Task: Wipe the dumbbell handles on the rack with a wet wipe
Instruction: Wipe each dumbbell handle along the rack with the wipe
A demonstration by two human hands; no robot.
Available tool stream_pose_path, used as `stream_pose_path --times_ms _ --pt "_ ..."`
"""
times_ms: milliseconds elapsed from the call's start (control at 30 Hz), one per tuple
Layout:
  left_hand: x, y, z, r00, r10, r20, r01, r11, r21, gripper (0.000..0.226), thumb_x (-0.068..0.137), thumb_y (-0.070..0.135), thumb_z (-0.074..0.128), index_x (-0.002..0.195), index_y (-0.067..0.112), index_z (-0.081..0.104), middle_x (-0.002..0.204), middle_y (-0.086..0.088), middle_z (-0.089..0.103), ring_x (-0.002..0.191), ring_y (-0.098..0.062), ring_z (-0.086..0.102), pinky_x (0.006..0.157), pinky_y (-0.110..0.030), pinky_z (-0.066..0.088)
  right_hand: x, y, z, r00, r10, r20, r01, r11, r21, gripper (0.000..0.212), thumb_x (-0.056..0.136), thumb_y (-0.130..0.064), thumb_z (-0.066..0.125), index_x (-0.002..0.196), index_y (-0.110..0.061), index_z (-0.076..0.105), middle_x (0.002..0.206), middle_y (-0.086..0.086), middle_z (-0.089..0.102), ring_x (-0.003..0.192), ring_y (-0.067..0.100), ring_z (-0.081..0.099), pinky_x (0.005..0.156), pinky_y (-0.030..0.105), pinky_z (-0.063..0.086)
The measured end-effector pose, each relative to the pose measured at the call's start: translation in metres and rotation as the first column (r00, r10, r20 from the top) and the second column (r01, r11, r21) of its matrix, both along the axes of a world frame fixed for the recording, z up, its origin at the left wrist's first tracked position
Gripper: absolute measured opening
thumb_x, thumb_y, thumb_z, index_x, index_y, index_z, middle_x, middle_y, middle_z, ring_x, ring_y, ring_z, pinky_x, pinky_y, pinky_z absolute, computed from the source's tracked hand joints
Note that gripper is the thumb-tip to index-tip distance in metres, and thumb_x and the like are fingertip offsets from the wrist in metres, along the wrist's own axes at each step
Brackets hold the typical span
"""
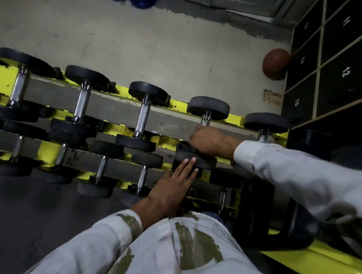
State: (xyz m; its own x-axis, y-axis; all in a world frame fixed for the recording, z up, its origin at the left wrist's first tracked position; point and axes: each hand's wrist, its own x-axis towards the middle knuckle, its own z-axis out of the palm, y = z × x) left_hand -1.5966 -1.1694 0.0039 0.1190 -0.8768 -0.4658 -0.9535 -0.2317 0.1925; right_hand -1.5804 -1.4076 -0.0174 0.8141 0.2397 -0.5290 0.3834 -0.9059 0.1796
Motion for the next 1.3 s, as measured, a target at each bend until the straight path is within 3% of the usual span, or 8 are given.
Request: stream_pose_path --times_ms 233,400,633,800,967,1100,1200,1300 --pt "-0.003 -0.001 -0.006 1.000 0.028 -0.001 -0.028 0.999 -0.022 0.101 0.094 0.020 0.061 0.163 0.011 -0.012 0.161 -0.016 -0.039 0.155 -0.033 -0.023 0.117 -0.053 0.033 0.041 0.010 0.032 0.952 -0.177 -0.251 0.156 0.983 -0.099 0.015 0.092 -0.021 0.057 0.101 -0.020 0.069 0.115 0.005 0.070 0.103 0.031 0.066 0.082 0.035 0.051" --pt "-0.006 -0.003 -0.004 0.999 0.034 -0.014 -0.034 0.999 -0.010 0.100 0.094 0.016 0.060 0.163 0.011 -0.012 0.162 -0.017 -0.036 0.156 -0.034 -0.022 0.118 -0.055 0.032 0.042 0.025 0.026 0.871 -0.207 -0.445 0.209 0.977 -0.045 0.026 0.097 -0.022 0.046 0.105 -0.013 0.069 0.117 0.013 0.069 0.101 0.034 0.065 0.090 0.042 0.055" --pt "-0.003 -0.001 -0.002 0.999 0.021 -0.025 -0.021 1.000 -0.008 0.098 0.096 0.016 0.059 0.163 0.011 -0.013 0.158 -0.015 -0.042 0.155 -0.034 -0.023 0.120 -0.054 0.030 0.015 0.004 0.033 0.996 0.039 -0.077 -0.030 0.993 0.114 0.016 0.093 -0.028 0.062 0.094 -0.017 0.073 0.092 0.004 0.072 0.086 0.027 0.065 0.089 0.040 0.054" --pt "0.002 0.000 0.003 0.998 0.004 -0.057 -0.005 1.000 -0.005 0.084 0.102 0.014 0.046 0.163 0.011 -0.012 0.162 -0.017 -0.037 0.155 -0.034 -0.025 0.121 -0.053 0.027 -0.001 -0.035 0.027 0.945 -0.076 0.318 0.018 0.983 0.182 0.004 0.089 -0.015 0.069 0.092 -0.014 0.071 0.090 0.005 0.068 0.088 0.029 0.061 0.078 0.040 0.051" --pt "0.003 -0.001 0.007 0.998 -0.012 -0.056 0.012 1.000 0.010 0.090 0.101 0.020 0.052 0.163 0.011 -0.013 0.162 -0.018 -0.037 0.154 -0.035 -0.026 0.123 -0.052 0.024 -0.033 -0.013 0.010 0.971 0.065 0.228 -0.117 0.967 0.226 0.019 0.092 -0.017 0.060 0.108 -0.012 0.069 0.105 0.008 0.066 0.100 0.029 0.058 0.087 0.042 0.049" --pt "0.002 -0.001 0.009 0.999 -0.016 -0.051 0.017 1.000 0.016 0.093 0.099 0.016 0.055 0.163 0.012 -0.013 0.161 -0.018 -0.039 0.153 -0.035 -0.027 0.123 -0.048 0.025 -0.023 -0.042 0.015 0.851 -0.252 0.460 0.113 0.945 0.308 0.032 0.090 -0.010 0.042 0.112 -0.008 0.065 0.100 0.014 0.057 0.089 0.033 0.056 0.061 0.039 0.041" --pt "0.003 0.000 0.007 0.999 -0.024 -0.041 0.025 1.000 0.017 0.095 0.098 0.017 0.056 0.163 0.012 -0.013 0.161 -0.018 -0.039 0.152 -0.035 -0.029 0.124 -0.049 0.024 -0.045 -0.015 0.001 0.723 -0.574 0.383 0.350 0.783 0.514 0.030 0.092 -0.014 0.052 0.122 -0.015 0.059 0.114 0.010 0.053 0.089 0.033 0.058 0.058 0.035 0.040" --pt "0.002 0.000 0.007 0.999 -0.016 -0.033 0.017 1.000 0.019 0.100 0.096 0.020 0.061 0.163 0.012 -0.013 0.160 -0.018 -0.040 0.153 -0.034 -0.029 0.124 -0.050 0.023 -0.058 0.017 -0.014 0.302 -0.936 0.180 0.499 0.316 0.807 0.023 0.090 -0.013 0.057 0.110 -0.020 0.063 0.106 0.004 0.059 0.088 0.028 0.059 0.067 0.036 0.049"
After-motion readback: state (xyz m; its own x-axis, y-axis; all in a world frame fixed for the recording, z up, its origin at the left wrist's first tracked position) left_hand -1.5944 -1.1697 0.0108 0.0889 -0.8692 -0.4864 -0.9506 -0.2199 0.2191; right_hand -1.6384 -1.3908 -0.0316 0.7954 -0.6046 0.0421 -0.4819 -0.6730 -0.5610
